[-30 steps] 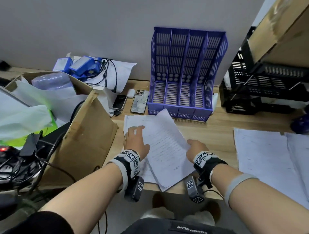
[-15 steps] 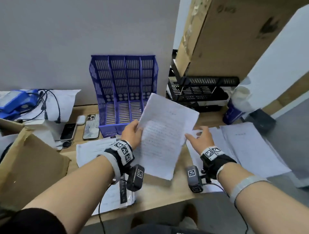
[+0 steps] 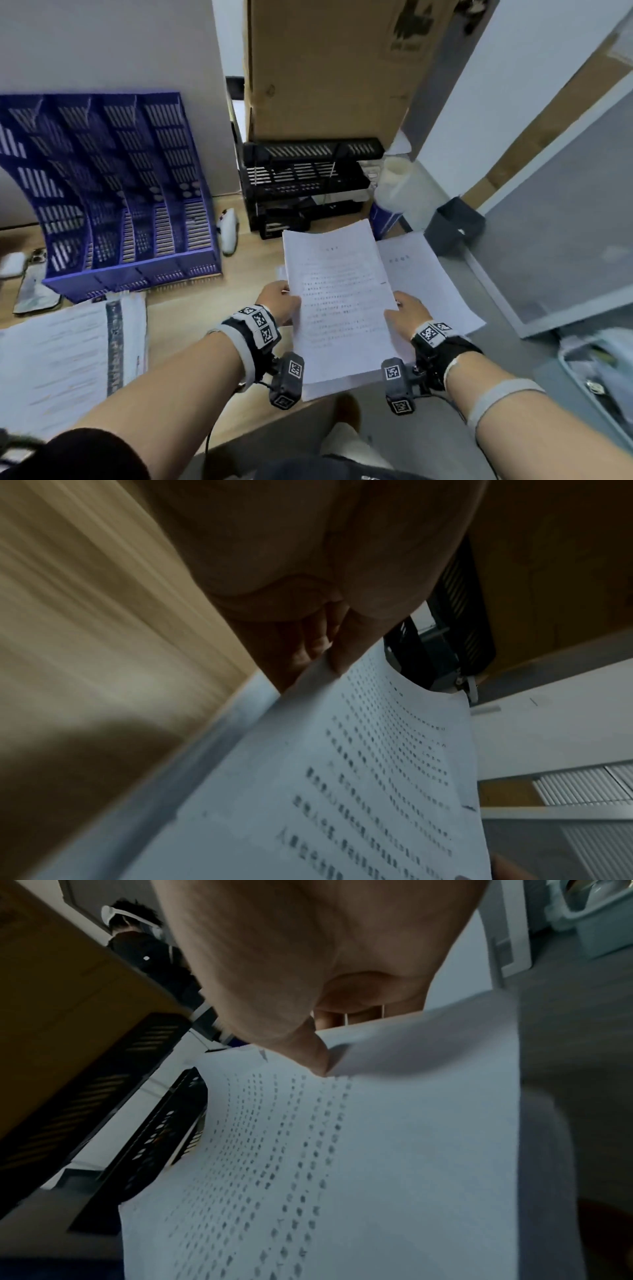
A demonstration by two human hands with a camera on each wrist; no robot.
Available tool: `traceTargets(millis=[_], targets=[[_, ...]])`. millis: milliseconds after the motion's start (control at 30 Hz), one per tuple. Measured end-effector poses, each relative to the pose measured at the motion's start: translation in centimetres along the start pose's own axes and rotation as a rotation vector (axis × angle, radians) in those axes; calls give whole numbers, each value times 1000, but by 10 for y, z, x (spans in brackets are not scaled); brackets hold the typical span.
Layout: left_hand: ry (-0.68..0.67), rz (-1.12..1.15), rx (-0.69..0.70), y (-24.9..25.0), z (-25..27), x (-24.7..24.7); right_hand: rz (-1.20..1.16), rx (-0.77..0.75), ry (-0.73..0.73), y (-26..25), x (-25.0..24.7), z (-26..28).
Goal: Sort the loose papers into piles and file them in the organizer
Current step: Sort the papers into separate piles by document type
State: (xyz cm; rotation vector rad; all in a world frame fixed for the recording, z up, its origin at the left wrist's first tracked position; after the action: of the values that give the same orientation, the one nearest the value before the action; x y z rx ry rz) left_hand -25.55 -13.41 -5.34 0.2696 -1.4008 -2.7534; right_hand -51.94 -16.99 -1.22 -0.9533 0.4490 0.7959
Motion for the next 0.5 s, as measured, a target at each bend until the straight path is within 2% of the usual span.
traceTargets(millis=[267,500], targets=[[-167,132,-98,21,-30,149,97,135,122,87,-106,-65],[-208,86,-55,37,-44,196,50,180,268,107,-140,-93]])
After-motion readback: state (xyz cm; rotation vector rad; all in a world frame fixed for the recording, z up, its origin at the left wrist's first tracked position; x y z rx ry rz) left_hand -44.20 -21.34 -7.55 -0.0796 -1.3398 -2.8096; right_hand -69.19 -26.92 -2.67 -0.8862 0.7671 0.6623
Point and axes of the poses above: each hand's wrist, its own z-axis away from the middle knuckle, its own x-axis out of the palm, y = z × x, the point moved 5 cm from there along -z, towards the middle knuckle, and after that the axes turned 2 degrees about x, right-handed, at the moved point
